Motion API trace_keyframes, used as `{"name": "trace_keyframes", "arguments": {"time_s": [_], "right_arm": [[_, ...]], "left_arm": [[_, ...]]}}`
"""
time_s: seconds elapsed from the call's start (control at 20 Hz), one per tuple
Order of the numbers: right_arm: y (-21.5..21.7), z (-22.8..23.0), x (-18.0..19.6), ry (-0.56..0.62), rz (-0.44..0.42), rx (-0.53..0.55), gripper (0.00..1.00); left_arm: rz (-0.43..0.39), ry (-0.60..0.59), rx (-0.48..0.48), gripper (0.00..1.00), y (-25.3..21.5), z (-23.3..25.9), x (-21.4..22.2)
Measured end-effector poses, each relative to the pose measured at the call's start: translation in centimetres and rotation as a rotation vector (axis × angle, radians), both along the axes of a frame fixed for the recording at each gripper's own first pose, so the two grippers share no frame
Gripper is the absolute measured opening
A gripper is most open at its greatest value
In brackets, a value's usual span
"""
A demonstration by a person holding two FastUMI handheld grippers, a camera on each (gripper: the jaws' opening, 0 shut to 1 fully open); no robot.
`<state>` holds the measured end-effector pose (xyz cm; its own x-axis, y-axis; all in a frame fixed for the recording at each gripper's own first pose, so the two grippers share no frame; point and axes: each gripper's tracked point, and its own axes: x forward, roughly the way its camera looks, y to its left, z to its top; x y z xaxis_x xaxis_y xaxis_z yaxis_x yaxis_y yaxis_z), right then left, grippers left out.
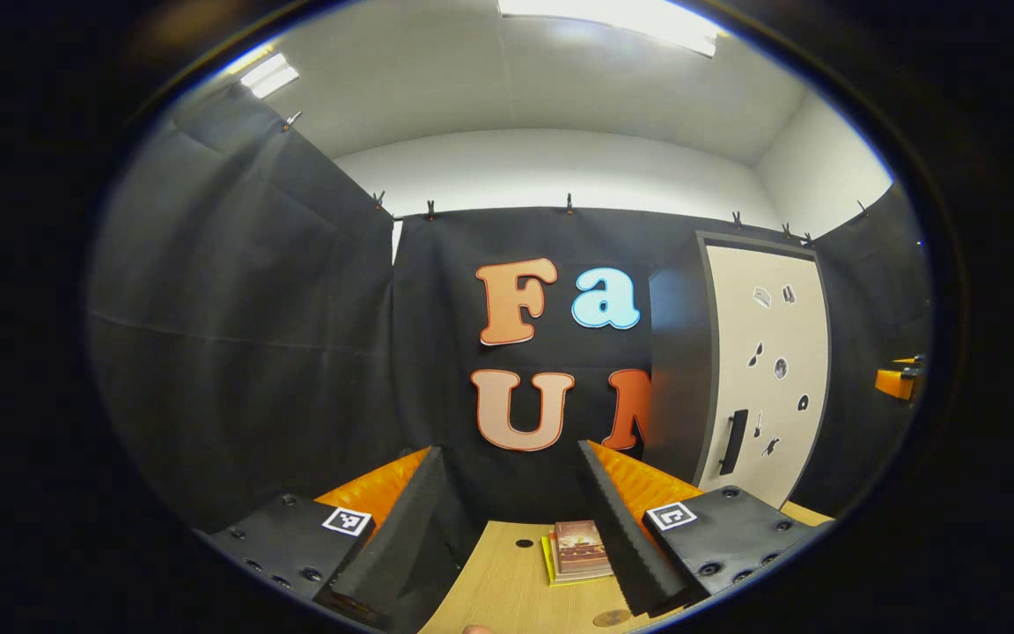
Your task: Open the cabinet door with the right hand, grasp the bottle in the cabinet with the left hand and place it on the coaster, then close the cabinet door with the right hand.
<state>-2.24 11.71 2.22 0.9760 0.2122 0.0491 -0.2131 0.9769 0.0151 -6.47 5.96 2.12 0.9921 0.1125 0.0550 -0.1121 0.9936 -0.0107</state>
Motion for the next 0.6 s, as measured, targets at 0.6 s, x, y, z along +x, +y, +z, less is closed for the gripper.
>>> {"name": "trace_keyframes", "arguments": {"time_s": [0.6], "right_arm": [[14.6,-6.8,9.0,0.041,0.141,-0.06,0.95]], "left_arm": [[0.093,0.05,0.015,0.98,3.6,-1.7,-2.0]]}}
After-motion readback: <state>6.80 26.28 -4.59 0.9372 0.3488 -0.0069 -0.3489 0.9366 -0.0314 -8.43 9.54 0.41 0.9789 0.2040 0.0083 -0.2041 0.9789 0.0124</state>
